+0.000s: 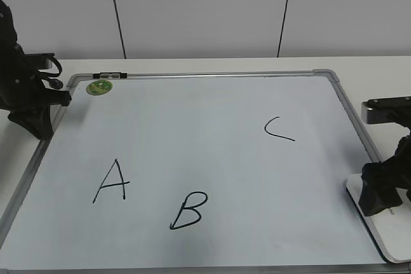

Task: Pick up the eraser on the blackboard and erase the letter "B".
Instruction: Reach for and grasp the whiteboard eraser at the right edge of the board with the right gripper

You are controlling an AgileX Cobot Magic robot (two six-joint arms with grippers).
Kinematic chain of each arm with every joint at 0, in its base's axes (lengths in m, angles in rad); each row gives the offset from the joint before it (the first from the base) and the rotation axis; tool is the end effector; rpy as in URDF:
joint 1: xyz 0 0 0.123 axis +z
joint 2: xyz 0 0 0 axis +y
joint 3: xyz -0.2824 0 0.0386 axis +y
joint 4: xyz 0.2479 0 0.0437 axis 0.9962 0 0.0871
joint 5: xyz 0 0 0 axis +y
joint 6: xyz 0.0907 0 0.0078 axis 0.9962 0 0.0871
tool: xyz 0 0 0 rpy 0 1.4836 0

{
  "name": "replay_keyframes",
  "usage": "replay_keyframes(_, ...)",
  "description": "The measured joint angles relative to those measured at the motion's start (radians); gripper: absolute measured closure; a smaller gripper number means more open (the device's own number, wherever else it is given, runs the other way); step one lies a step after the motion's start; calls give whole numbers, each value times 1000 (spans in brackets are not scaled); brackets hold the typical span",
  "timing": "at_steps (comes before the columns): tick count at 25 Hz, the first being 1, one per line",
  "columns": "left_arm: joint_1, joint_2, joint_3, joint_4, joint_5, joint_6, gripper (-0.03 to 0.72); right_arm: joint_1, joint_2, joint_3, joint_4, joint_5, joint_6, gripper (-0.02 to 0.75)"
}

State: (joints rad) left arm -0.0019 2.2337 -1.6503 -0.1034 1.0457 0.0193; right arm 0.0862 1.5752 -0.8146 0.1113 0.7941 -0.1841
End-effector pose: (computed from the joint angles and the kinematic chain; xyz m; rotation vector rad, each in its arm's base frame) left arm 0.4379 -0.0090 0.1311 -0.0457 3.1085 -0.1399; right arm 0.2575 0.0295 0.1757 -0.2972 3.0176 0.1187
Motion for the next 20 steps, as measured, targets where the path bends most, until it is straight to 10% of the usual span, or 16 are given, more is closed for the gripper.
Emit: replay_keyframes(20, 0, 0, 0, -1, 0, 0, 662, 0, 124, -4, 4, -75, 0, 212)
